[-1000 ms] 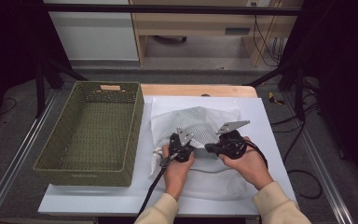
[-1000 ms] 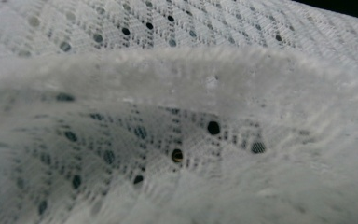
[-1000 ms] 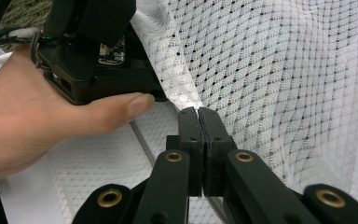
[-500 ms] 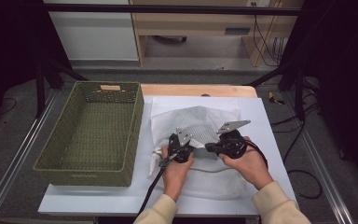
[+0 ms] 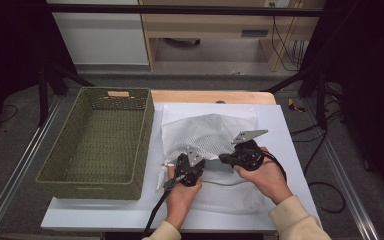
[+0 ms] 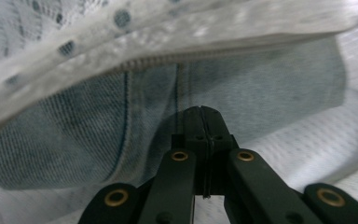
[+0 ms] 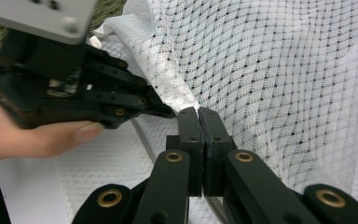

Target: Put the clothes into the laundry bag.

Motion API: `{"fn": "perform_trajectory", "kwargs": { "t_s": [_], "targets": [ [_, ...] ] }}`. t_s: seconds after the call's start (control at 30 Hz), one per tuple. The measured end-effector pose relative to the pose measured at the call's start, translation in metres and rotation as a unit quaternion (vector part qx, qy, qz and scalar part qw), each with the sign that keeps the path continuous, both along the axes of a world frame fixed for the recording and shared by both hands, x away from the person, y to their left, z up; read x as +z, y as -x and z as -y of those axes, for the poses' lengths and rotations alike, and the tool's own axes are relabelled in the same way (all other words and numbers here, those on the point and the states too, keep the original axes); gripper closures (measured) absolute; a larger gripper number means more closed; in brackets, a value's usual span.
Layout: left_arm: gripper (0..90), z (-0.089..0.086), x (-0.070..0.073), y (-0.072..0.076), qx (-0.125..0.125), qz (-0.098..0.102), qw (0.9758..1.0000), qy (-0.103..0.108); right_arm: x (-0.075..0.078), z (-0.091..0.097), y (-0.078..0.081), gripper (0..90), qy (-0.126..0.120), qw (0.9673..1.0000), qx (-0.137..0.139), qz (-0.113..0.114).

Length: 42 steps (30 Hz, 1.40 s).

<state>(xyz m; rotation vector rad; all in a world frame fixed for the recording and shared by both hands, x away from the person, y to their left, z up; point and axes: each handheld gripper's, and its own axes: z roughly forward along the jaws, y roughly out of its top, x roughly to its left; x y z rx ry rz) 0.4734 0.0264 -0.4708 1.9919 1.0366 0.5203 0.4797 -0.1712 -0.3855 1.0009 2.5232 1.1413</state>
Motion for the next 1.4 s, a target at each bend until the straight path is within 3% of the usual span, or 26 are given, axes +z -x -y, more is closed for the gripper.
{"fn": "perform_trajectory", "kwargs": {
  "t_s": [0.17, 0.37, 0.97, 1.23, 1.4],
  "targets": [
    [90.0, 0.001, -0.007, -0.01, 0.013, -0.009, 0.9999, 0.001, 0.0, -0.001, 0.001, 89.4, 0.0, 1.0, 0.003, 0.0],
    [90.0, 0.005, -0.01, -0.019, 0.02, -0.004, 0.9998, 0.002, -0.001, 0.001, -0.001, 89.4, 0.002, 1.0, -0.001, -0.002],
    [90.0, 0.009, -0.01, -0.037, 0.042, -0.009, 0.9988, 0.023, -0.001, 0.0, -0.002, 89.4, 0.002, 1.0, -0.003, -0.006],
    [90.0, 0.007, -0.006, -0.032, 0.036, -0.007, 0.9991, 0.02, -0.002, 0.0, -0.002, 89.4, 0.002, 1.0, -0.002, -0.003],
    [90.0, 0.003, -0.003, -0.027, 0.035, -0.007, 0.9989, 0.029, -0.002, -0.002, -0.001, 89.4, 0.003, 1.0, 0.0, -0.003]
  ]
}}
